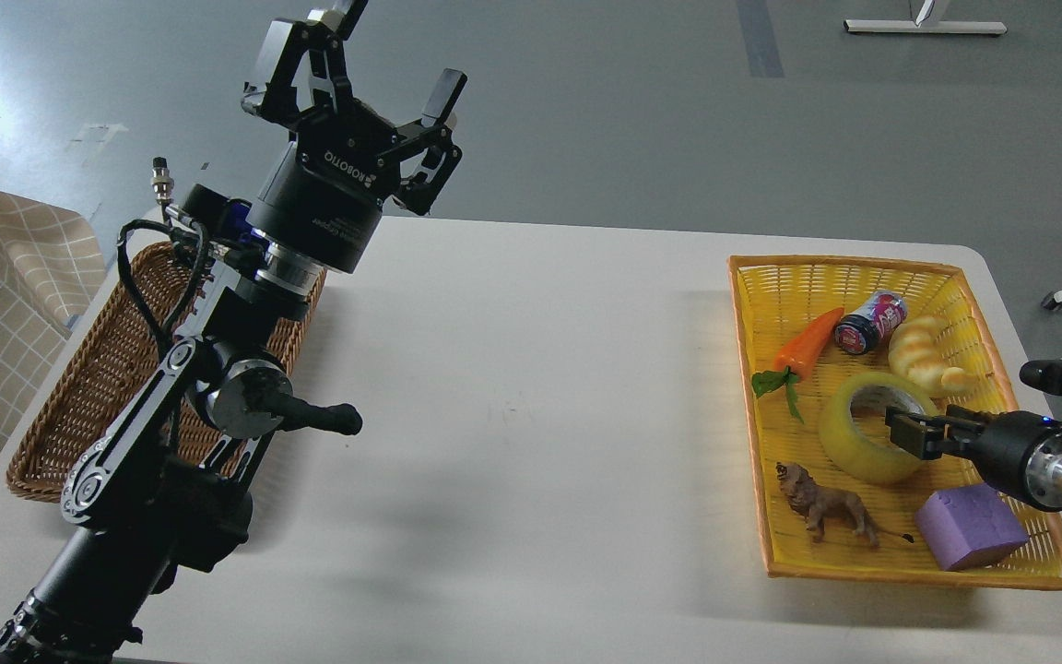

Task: Place and transfer tape with both arms
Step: 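Insert the right gripper into the tape roll's hole and grip it, then lift the tape roll out of the yellow basket with the right gripper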

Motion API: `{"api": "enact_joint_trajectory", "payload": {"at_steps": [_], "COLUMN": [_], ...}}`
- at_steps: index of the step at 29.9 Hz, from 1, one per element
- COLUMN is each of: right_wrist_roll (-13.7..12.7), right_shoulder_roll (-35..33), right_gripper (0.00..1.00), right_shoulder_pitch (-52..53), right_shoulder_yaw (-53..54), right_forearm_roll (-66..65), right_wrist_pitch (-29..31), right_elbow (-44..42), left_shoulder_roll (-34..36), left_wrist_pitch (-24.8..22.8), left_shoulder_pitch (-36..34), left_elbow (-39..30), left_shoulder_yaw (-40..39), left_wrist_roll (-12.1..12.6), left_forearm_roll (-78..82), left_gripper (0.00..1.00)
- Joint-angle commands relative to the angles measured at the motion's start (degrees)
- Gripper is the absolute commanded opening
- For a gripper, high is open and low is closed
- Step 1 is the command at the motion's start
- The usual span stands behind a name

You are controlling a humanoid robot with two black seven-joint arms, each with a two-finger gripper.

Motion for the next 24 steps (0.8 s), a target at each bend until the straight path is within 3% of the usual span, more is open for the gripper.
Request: {"api": "enact_joint_trajectory", "payload": {"at_steps": [1, 15, 19, 24], "right_wrist_roll": [0.0, 0.0, 0.0, 0.0], "right_shoulder_roll": [-0.2, 0.3, 0.2, -0.1], "right_gripper": [0.38, 0.34, 0.21, 0.14], "right_shoulder_pitch": [0.0, -0.7, -0.8, -0.7], "right_shoulder_yaw": [0.0, 0.0, 0.0, 0.2], "right_forearm_roll": [0.1, 0.1, 0.1, 0.2], "right_wrist_pitch": [0.0, 0.0, 0.0, 0.0], "right_elbow": [0.1, 0.3, 0.4, 0.4], "left_shoulder_roll": [0.1, 0.5, 0.4, 0.2], "left_wrist_pitch": [0.0, 0.0, 0.0, 0.0], "left_shoulder_pitch": [0.2, 0.3, 0.3, 0.5], "left_elbow": [0.1, 0.1, 0.1, 0.2], "left_shoulder_yaw": [0.0, 0.1, 0.2, 0.2], "left_wrist_roll": [0.1, 0.1, 0.1, 0.1], "left_forearm_roll": [0.0, 0.0, 0.0, 0.0], "left_gripper": [0.98, 0.98, 0.98, 0.98]}}
